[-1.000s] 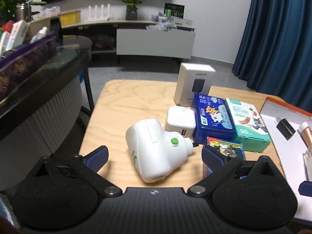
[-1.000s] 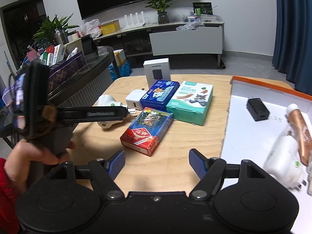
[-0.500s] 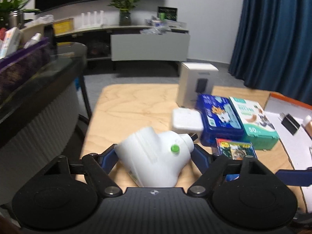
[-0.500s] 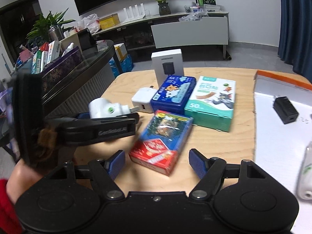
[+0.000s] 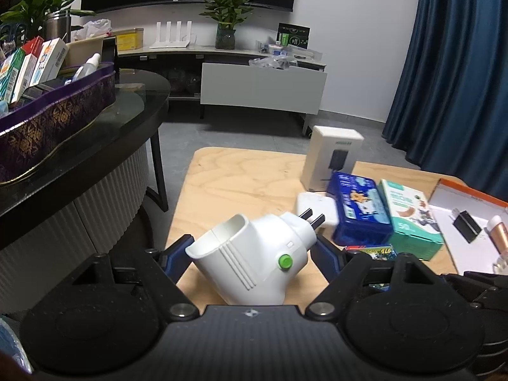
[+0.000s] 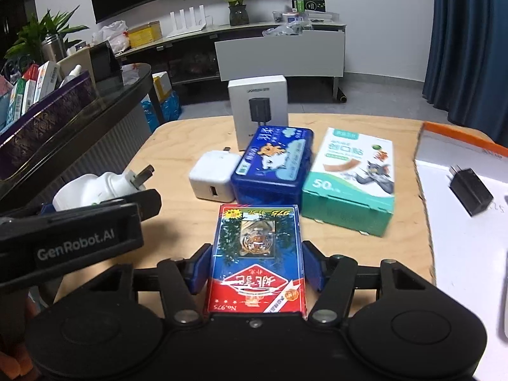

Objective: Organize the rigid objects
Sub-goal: 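Grasp the white plug adapter with the left gripper while the right grasps the red card box, then carry the white plug adapter and red card box over the box with both grippers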

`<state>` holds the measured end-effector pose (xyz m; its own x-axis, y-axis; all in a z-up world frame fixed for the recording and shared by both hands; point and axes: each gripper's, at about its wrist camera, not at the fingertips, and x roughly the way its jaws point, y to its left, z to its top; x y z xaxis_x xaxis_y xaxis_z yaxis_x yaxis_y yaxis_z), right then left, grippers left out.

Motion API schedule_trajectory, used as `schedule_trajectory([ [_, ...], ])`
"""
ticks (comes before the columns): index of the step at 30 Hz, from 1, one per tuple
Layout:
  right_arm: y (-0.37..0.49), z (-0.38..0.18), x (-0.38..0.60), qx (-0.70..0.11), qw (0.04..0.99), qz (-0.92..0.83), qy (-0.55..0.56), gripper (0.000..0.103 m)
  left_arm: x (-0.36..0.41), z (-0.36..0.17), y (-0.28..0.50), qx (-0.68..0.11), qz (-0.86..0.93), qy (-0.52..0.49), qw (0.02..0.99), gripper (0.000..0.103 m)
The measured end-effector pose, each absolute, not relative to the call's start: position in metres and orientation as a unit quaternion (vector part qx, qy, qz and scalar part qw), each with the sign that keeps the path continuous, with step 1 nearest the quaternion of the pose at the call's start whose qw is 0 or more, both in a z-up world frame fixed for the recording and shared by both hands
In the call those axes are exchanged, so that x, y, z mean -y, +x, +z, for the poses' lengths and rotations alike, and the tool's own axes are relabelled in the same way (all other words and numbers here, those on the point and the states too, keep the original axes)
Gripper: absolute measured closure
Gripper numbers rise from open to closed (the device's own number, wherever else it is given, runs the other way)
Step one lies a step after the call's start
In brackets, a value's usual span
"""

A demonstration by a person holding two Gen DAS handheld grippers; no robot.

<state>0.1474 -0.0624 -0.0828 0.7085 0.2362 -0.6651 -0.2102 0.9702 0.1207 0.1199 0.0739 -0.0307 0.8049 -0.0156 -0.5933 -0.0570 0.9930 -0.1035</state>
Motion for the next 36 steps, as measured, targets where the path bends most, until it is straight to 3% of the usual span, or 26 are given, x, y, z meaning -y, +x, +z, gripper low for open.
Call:
schedule_trajectory([
  [16, 0.066, -0.015, 0.192, -0.272, 0.959, 0.082, 0.013, 0.031, 0.003, 0.009, 0.067, -0.287, -0.034, -0.073, 0.955, 0.022],
  [27, 0.015, -0.013, 0.308, -0.253, 0.967, -0.017, 0.026, 0.031, 0.096, 0.018, 0.059, -0.288, -0.122, -0.05, 0.949, 0.022],
  [36, -0.012, -0.018, 0.334, -0.247, 0.968, -0.016, 0.037, 0.031, 0.143, 0.015, 0.042, -0.287, -0.154, -0.031, 0.945, 0.022],
])
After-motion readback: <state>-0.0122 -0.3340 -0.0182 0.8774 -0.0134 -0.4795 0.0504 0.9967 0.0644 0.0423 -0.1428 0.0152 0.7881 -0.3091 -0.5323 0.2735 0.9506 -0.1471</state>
